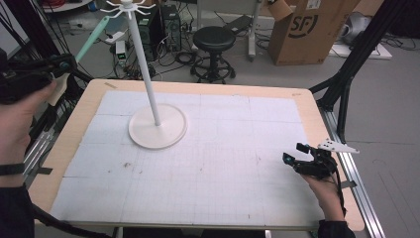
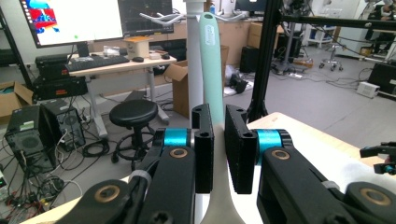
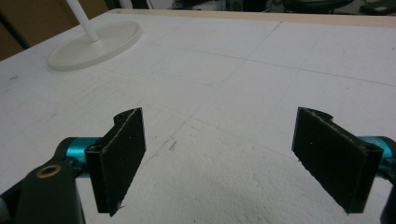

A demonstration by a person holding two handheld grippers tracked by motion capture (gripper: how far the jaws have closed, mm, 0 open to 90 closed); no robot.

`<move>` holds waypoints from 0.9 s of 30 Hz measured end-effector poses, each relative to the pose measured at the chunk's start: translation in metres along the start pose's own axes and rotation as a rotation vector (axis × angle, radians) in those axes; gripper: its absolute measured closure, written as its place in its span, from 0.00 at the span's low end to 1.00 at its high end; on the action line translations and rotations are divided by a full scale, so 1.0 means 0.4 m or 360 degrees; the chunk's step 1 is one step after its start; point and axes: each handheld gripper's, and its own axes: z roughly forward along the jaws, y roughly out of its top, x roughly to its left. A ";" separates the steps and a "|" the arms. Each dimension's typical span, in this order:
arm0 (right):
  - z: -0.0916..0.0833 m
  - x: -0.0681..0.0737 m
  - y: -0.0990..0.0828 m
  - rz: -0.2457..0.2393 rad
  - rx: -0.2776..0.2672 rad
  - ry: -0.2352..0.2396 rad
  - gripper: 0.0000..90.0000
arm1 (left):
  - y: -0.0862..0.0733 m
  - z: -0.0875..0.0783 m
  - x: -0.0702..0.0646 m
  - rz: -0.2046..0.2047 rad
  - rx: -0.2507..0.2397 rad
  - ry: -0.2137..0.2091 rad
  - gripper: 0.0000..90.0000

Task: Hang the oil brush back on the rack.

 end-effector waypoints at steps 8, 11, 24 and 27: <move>0.000 0.000 0.000 0.0000 0.0000 0.0002 0.18 | 0.007 0.007 0.003 0.0000 0.0008 0.0007 0.92; 0.000 -0.001 0.000 -0.0001 -0.0002 0.0003 0.18 | 0.008 0.009 0.004 0.0005 0.0014 0.0011 0.91; 0.000 -0.002 0.000 0.0000 -0.0007 0.0005 0.18 | 0.005 0.029 0.005 -0.0003 0.0031 0.0002 0.91; -0.001 -0.001 0.000 0.0004 -0.0006 0.0005 0.18 | 0.002 0.035 0.004 -0.0004 0.0038 0.0001 0.91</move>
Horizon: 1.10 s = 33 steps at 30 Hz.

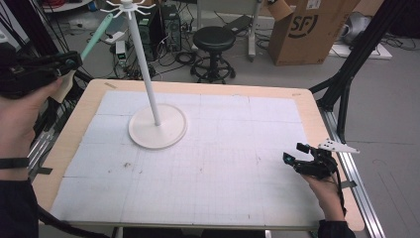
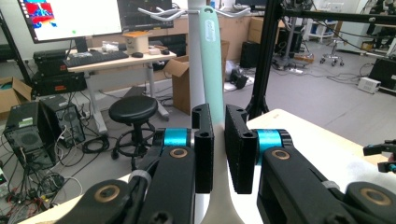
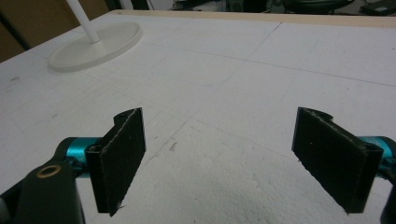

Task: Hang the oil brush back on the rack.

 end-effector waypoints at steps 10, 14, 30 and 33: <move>-0.001 -0.001 0.000 -0.0009 -0.0005 -0.0002 0.18 | -0.013 0.031 -0.005 -0.0016 0.0009 -0.0012 0.91; 0.000 -0.001 0.000 -0.0007 -0.0004 0.0001 0.18 | -0.029 0.038 -0.007 -0.0028 0.0030 -0.0014 0.71; 0.007 0.004 -0.002 -0.0009 0.0030 -0.0002 0.18 | -0.262 0.063 -0.063 0.0055 0.0106 -0.0188 0.31; 0.010 0.003 -0.004 -0.0022 0.0035 0.0000 0.18 | -0.322 0.072 -0.070 0.0021 0.0103 -0.0237 0.27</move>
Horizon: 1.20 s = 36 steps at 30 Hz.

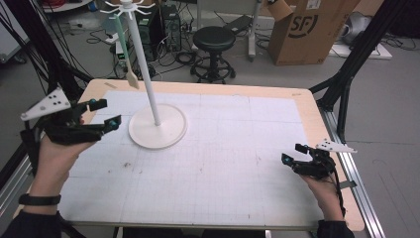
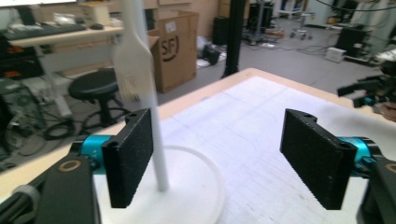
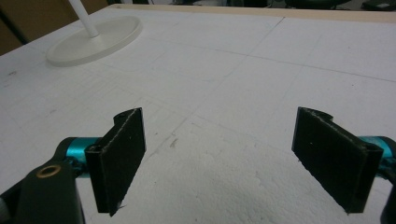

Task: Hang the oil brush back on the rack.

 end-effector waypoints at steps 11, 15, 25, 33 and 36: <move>0.004 0.003 -0.005 -0.0008 0.0031 -0.0012 0.18 | -0.186 0.034 -0.008 -0.0042 0.0028 -0.0044 0.23; 0.005 0.003 -0.009 -0.0008 0.0035 -0.0016 0.18 | -0.225 0.049 -0.017 0.0009 0.0100 -0.0014 0.21; 0.007 0.009 -0.015 -0.0017 0.0057 -0.0026 0.18 | -0.305 0.063 -0.006 -0.0061 0.0094 0.0033 0.21; 0.010 0.009 -0.017 -0.0025 0.0067 -0.0029 0.18 | -0.312 0.070 -0.006 -0.0046 0.0120 0.0042 0.21; 0.010 0.010 -0.018 -0.0022 0.0073 -0.0028 0.18 | -0.312 0.071 -0.006 -0.0040 0.0124 0.0046 0.21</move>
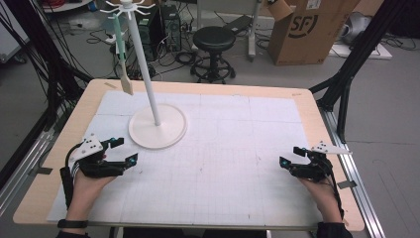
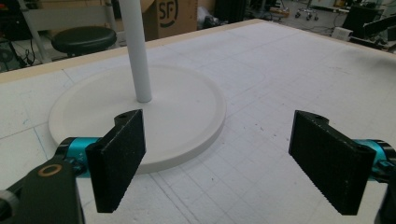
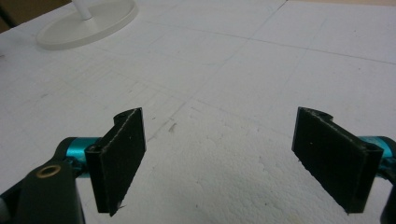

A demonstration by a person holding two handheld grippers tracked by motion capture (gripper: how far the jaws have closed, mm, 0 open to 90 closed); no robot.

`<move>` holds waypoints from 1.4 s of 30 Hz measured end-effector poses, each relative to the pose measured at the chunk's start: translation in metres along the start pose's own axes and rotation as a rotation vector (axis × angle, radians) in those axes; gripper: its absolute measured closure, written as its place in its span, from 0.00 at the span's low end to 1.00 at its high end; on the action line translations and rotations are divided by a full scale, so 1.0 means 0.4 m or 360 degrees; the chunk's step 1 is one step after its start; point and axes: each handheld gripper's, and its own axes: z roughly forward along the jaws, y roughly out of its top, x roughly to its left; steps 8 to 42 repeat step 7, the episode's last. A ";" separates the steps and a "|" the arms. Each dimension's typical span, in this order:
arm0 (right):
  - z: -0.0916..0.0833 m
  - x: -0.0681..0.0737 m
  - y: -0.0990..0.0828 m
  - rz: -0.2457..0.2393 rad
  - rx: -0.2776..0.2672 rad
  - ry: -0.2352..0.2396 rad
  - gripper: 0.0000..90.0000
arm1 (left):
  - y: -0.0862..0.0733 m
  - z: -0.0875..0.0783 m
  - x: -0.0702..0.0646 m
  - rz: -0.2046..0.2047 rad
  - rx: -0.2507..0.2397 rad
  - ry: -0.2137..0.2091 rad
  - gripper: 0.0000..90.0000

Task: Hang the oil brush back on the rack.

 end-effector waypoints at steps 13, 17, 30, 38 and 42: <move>0.000 -0.001 -0.001 -0.0010 0.0000 0.0002 0.18 | -0.009 0.004 0.000 -0.0006 0.0027 0.0005 0.22; 0.000 -0.001 -0.001 -0.0010 0.0000 0.0002 0.18 | -0.009 0.004 0.000 -0.0006 0.0027 0.0005 0.22; 0.000 -0.001 -0.001 -0.0010 0.0000 0.0002 0.18 | -0.009 0.004 0.000 -0.0006 0.0027 0.0005 0.22; 0.000 -0.001 -0.001 -0.0010 0.0000 0.0002 0.18 | -0.009 0.004 0.000 -0.0006 0.0027 0.0005 0.22; 0.000 -0.001 -0.001 -0.0010 0.0000 0.0002 0.18 | -0.009 0.004 0.000 -0.0006 0.0027 0.0005 0.22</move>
